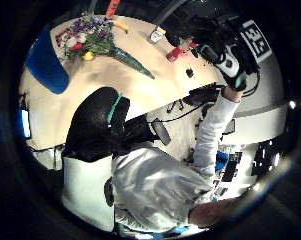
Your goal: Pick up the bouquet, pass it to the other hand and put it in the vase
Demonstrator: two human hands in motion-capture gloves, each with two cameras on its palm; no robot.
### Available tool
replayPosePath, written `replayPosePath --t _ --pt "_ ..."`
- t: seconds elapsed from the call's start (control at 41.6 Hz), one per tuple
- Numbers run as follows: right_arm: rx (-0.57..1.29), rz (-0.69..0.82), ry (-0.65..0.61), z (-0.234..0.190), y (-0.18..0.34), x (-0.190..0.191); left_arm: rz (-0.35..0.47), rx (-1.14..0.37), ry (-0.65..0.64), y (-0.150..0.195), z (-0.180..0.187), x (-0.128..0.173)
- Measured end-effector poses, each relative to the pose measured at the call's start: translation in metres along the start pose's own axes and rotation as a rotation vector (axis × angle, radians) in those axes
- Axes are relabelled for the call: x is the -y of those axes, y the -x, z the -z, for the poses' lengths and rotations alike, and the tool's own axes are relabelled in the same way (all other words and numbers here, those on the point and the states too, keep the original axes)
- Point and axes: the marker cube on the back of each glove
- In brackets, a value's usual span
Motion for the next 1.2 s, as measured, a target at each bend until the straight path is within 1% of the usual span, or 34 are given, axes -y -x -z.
replayPosePath --t 0.192,0.361,0.433,0.481,0.529,0.577,0.626,0.674,0.722,0.77,0.842,0.89,0.938,1.035,1.059,1.107,1.203 --pt "0.077 -0.085 0.007 -0.030 -0.027 0.051 0.010 -0.006 0.011 0.007 -0.004 0.000" --pt "0.128 -0.099 -0.032 -0.065 -0.046 0.082 0.006 -0.019 0.023 0.007 -0.009 0.001" --pt "0.143 -0.087 -0.058 -0.069 -0.043 0.075 0.009 -0.020 0.030 0.008 -0.012 0.002" --pt "0.145 -0.153 -0.002 -0.075 -0.044 0.068 0.010 -0.023 0.035 0.008 -0.014 0.002" --pt "0.119 -0.221 0.031 -0.088 -0.052 0.074 0.009 -0.025 0.041 0.009 -0.018 0.003" --pt "0.122 -0.203 -0.001 -0.100 -0.056 0.083 0.009 -0.024 0.048 0.010 -0.020 0.003" --pt "0.150 -0.177 -0.018 -0.106 -0.052 0.083 0.009 -0.026 0.053 0.010 -0.020 0.001" --pt "0.155 -0.204 0.001 -0.113 -0.051 0.080 0.008 -0.028 0.053 0.010 -0.019 0.001" --pt "0.125 -0.259 0.042 -0.125 -0.054 0.079 0.011 -0.029 0.056 0.011 -0.021 0.001" --pt "0.096 -0.288 0.057 -0.138 -0.057 0.082 0.014 -0.031 0.061 0.013 -0.024 0.002" --pt "0.101 -0.228 0.032 -0.156 -0.051 0.089 0.017 -0.037 0.064 0.015 -0.026 0.003" --pt "0.119 -0.182 0.042 -0.168 -0.045 0.091 0.019 -0.042 0.066 0.015 -0.027 0.002" --pt "0.133 -0.170 0.078 -0.178 -0.039 0.090 0.023 -0.043 0.071 0.016 -0.028 0.001" --pt "0.125 -0.211 0.213 -0.197 -0.031 0.081 0.031 -0.041 0.079 0.018 -0.027 -0.001" --pt "0.115 -0.214 0.228 -0.201 -0.030 0.080 0.031 -0.041 0.079 0.018 -0.028 -0.001" --pt "0.078 -0.201 0.203 -0.205 -0.027 0.081 0.033 -0.041 0.078 0.020 -0.029 -0.001" --pt "0.036 -0.146 0.085 -0.211 -0.018 0.088 0.037 -0.042 0.078 0.022 -0.028 -0.002"
